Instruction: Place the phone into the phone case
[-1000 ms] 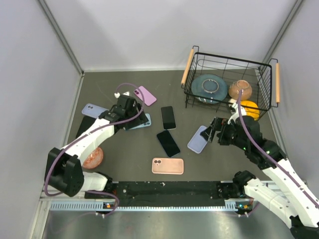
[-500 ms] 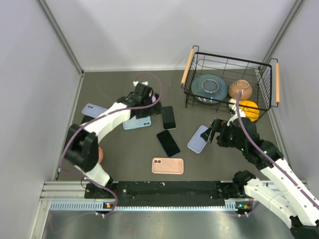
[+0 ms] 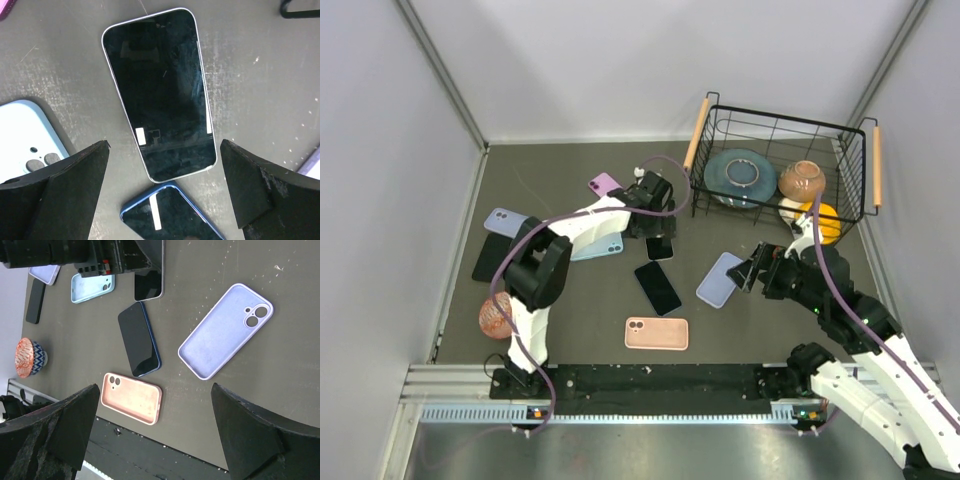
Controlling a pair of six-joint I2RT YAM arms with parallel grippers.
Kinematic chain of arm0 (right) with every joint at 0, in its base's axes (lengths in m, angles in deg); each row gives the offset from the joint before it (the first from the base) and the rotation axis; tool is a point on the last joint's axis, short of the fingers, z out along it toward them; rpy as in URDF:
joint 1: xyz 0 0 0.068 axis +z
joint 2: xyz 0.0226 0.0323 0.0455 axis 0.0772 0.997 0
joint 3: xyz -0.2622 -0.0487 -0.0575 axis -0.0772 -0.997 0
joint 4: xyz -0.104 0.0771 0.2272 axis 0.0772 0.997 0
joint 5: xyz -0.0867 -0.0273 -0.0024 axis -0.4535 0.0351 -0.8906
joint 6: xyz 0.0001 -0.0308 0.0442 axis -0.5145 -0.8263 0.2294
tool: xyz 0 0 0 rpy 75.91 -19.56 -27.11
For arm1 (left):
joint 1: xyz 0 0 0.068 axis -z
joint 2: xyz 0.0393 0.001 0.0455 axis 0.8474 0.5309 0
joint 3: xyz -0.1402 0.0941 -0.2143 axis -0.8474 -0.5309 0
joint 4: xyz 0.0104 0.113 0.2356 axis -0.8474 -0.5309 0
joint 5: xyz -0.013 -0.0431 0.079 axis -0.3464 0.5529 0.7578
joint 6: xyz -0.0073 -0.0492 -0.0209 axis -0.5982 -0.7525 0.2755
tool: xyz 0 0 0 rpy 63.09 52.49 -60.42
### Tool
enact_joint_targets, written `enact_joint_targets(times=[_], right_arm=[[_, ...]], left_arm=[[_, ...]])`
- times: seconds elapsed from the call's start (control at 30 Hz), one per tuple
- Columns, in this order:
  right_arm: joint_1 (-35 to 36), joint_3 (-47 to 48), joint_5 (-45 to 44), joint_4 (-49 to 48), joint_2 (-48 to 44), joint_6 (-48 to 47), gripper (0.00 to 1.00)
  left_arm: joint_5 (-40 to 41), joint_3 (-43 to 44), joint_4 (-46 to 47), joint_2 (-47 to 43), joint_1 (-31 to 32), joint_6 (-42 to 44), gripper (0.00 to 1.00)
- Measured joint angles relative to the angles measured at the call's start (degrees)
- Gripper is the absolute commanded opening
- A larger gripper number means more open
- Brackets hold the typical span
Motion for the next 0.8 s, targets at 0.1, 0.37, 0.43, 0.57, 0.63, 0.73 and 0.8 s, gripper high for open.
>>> enact_joint_targets(times=[0.1,0.37,0.43,0.57,0.63,0.73,0.8], right_arm=[[0.0,0.0,-0.02,0.0,0.0,-0.09,0.94],[0.0,-0.48,-0.02,0.09,-0.11,-0.26,0.95],[0.0,-0.7,-0.02,0.07,-0.31,-0.48,0.95],[0.0,-0.74,-0.04,0.15,-0.33,-0.72,0.95],[0.0,-0.74,-0.04,0.17,-0.33,-1.11,0.95],[0.0,-0.74,-0.02,0.15,-0.33,-1.51,0.95],[0.0,-0.74,-0.02,0.17,-0.48,-1.66,0.95]], left_arm=[[0.5,1.05,-0.28,2.38,0.09,0.61,0.99],[1.2,3.61,-0.94,6.82,0.0,2.78,0.99],[1.42,4.22,-1.09,7.08,0.07,3.06,0.99],[2.01,4.94,-1.16,7.41,0.35,3.65,0.99],[1.95,5.79,-1.27,8.09,0.57,4.0,0.99],[1.95,6.88,-1.29,9.09,1.03,4.17,0.99],[2.32,7.39,-1.7,9.7,1.49,4.26,0.98]])
